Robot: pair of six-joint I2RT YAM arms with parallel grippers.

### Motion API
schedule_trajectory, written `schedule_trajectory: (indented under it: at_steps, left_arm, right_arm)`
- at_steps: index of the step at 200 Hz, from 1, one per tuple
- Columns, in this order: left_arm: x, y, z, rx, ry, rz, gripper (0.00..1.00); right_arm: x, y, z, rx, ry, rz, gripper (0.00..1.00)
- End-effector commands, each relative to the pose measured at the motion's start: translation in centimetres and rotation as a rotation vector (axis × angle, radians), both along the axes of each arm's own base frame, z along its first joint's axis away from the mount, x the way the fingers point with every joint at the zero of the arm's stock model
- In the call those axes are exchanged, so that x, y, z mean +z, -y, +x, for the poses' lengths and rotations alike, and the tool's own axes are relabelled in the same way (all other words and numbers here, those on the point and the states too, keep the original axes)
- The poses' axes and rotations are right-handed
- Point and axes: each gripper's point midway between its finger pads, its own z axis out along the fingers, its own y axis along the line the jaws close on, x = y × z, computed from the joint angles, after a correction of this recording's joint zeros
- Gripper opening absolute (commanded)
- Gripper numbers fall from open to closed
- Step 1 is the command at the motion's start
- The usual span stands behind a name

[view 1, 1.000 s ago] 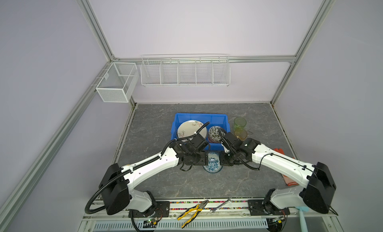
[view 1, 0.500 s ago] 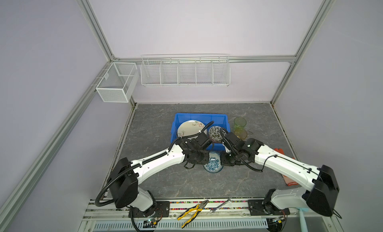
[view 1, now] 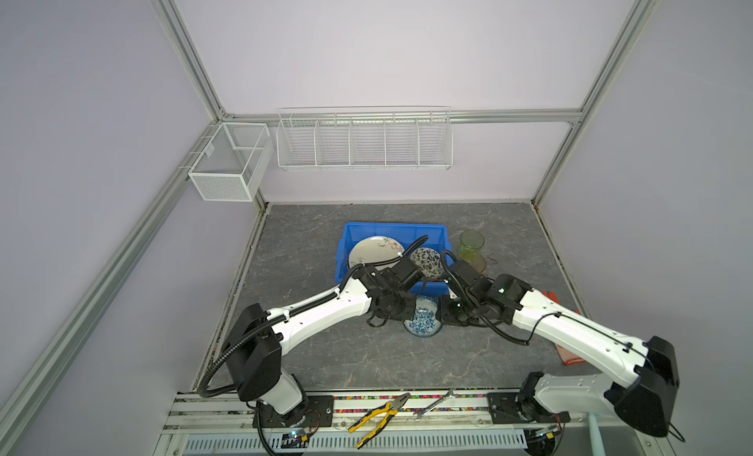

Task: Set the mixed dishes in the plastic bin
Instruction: 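Grip the blue-floral bowl rim with the left gripper beside the right gripper, then carry the blue-floral bowl to the bin with the left gripper while the right withdraws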

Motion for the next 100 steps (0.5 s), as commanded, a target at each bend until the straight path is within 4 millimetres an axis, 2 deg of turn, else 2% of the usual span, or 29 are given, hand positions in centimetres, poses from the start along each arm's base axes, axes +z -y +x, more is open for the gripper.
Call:
schedule_trajectory:
  at_steps: [1,28,50,62,81,100]
  left_arm:
    - [1.3,0.7,1.1,-0.017,0.029,-0.009,0.00]
    - [2.0,0.9,1.9,-0.036,0.039,-0.004,0.00]
    - [2.7,0.9,2.9,-0.037,0.049,-0.005,0.00]
    - [3.0,0.8,3.7,-0.035,0.050,-0.006,0.00]
    - [3.7,0.8,4.9,-0.032,0.055,-0.010,0.00]
    - [4.9,1.3,5.7,-0.044,0.071,-0.017,0.00]
  right_arm:
    - [1.3,0.8,-0.3,-0.018,0.030,0.002,0.44]
    - [2.4,2.3,-0.7,-0.054,0.076,0.000,0.60]
    - [3.2,3.7,-1.2,-0.094,0.112,0.019,0.68]
    - [3.0,5.0,-2.1,-0.114,0.105,-0.001,0.73]
    - [3.0,6.5,-2.9,-0.148,0.115,0.003,0.99]
    - [2.8,8.0,-3.7,-0.188,0.121,0.004,0.95]
